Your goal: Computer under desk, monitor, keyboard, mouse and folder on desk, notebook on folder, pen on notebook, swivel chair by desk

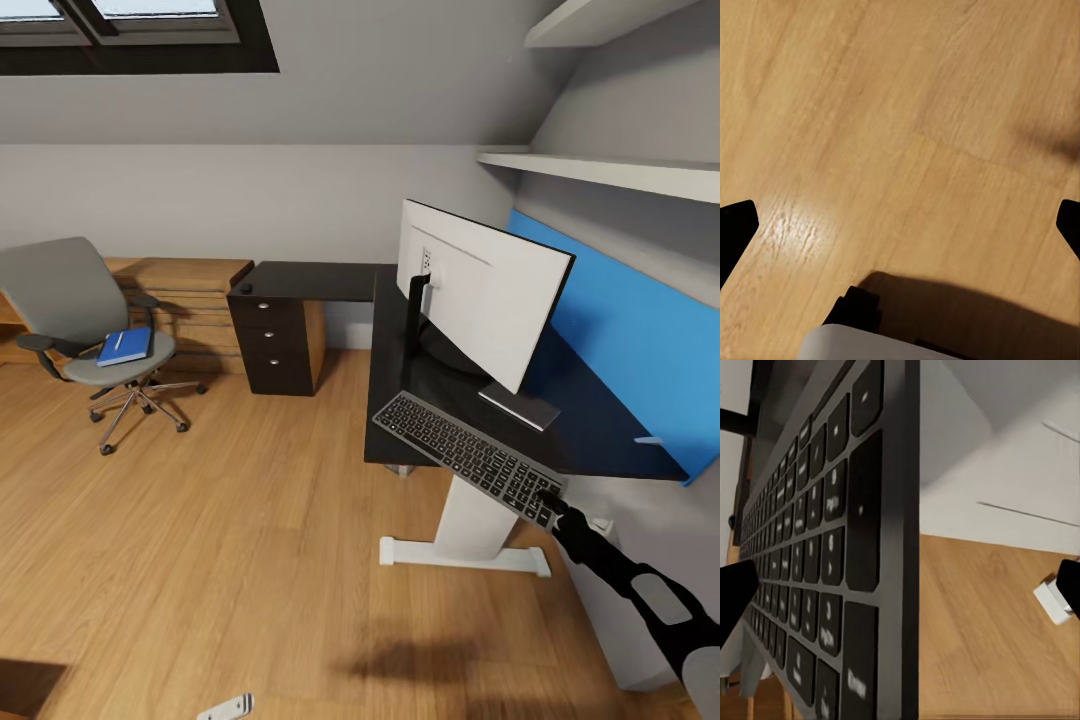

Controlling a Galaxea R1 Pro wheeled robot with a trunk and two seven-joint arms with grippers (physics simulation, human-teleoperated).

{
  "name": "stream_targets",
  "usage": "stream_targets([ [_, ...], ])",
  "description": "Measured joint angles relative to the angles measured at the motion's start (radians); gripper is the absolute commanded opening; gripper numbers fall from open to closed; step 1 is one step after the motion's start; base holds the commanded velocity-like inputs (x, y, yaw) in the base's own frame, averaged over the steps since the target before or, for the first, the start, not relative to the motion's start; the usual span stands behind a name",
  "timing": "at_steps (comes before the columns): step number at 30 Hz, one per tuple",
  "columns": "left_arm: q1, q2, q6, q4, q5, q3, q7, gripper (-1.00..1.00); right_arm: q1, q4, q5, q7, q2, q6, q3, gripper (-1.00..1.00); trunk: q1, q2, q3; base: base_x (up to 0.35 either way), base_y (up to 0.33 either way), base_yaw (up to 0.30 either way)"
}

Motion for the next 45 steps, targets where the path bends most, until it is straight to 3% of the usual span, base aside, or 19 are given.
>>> stream_targets([
  [7,0.0,0.0,0.0,0.0,0.0,0.0,0.0,1.0,0.0,-0.002,0.004,0.039,0.002,0.0,0.0,1.0,0.0,0.0,0.0,0.0,0.0,0.0],
  [30,0.0,0.0,-0.003,0.0,-0.001,0.0,0.0,1.0,0.0,-0.003,0.004,0.042,0.001,0.001,0.0,1.0,0.0,0.0,0.0,0.028,0.022,0.0],
  [31,0.0,0.0,-0.003,0.0,-0.001,0.0,0.0,1.0,0.0,-0.003,0.004,0.042,0.001,0.001,0.0,-1.0,0.0,0.0,0.0,0.0,0.0,0.0],
  [45,0.0,0.0,-0.002,0.0,0.0,0.0,0.0,1.0,0.0,-0.004,0.016,0.042,0.002,0.001,-0.001,-1.0,0.0,0.0,0.0,0.0,0.0,0.0],
])
